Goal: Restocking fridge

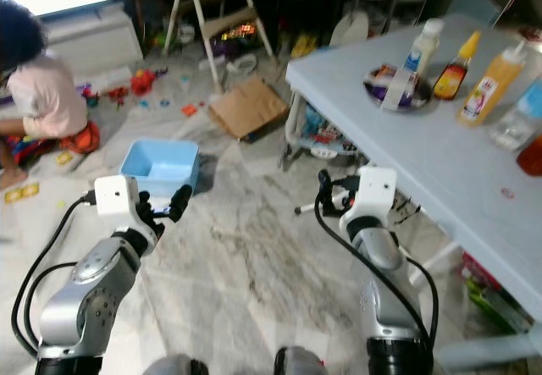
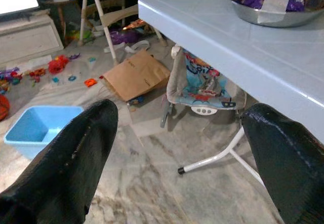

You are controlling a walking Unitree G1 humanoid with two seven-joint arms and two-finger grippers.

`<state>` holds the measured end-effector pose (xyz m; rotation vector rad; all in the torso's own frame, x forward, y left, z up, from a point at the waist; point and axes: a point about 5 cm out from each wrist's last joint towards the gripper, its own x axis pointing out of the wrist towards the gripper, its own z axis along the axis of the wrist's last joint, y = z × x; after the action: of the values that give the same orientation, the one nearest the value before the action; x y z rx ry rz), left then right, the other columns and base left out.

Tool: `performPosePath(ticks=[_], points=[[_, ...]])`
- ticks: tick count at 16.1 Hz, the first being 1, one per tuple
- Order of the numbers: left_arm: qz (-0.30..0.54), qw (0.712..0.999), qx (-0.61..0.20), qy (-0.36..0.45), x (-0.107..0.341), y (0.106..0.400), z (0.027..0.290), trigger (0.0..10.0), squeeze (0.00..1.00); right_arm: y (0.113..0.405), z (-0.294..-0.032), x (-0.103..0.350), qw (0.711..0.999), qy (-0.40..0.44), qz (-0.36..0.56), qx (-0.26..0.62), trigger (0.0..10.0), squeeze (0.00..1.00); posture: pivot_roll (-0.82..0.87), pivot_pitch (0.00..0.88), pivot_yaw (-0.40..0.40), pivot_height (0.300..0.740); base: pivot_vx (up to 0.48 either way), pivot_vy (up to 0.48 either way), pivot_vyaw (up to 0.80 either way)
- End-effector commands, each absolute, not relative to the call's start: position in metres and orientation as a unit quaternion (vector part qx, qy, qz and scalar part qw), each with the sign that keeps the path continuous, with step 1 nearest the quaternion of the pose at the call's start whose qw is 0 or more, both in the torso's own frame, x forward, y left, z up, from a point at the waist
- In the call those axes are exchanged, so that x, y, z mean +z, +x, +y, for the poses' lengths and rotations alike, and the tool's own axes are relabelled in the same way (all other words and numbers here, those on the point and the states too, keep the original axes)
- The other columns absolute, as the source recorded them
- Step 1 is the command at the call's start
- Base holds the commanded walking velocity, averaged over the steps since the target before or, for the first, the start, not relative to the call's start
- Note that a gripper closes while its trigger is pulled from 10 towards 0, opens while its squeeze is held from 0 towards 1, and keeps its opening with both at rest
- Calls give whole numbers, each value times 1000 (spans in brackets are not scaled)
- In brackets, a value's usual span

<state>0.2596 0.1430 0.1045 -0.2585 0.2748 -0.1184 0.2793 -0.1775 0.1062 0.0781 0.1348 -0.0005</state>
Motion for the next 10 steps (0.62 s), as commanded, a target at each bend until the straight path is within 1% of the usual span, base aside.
performPosePath(ticks=[1, 2, 5, 7, 10], points=[[139, 980, -59, -128, 105, 258, 145, 10000, 0, 280, -178, 109, 997, 40, 67, -5, 10000, 0, 13, 0, -18, 740, -379, 0, 0], [139, 980, -59, -127, 105, 258, 145, 10000, 0, 280, -178, 109, 997, 42, 68, -6, 10000, 0, 14, 0, -18, 740, -379, 0, 0], [141, 980, -59, -126, 106, 259, 145, 10000, 0, 278, -178, 106, 996, 45, 77, -10, 10000, 0, 16, 0, -19, 740, -359, 0, -800], [135, 982, -62, -119, 107, 260, 145, 10000, 0, 280, -178, 106, 996, 46, 77, -11, 10000, 0, 17, 0, -19, 740, 0, 0, -478], [126, 982, -73, -121, 109, 260, 146, 10000, 0, 281, -179, 106, 996, 44, 77, -15, 10000, 0, 20, 0, -24, 740, 0, 0, 0]])
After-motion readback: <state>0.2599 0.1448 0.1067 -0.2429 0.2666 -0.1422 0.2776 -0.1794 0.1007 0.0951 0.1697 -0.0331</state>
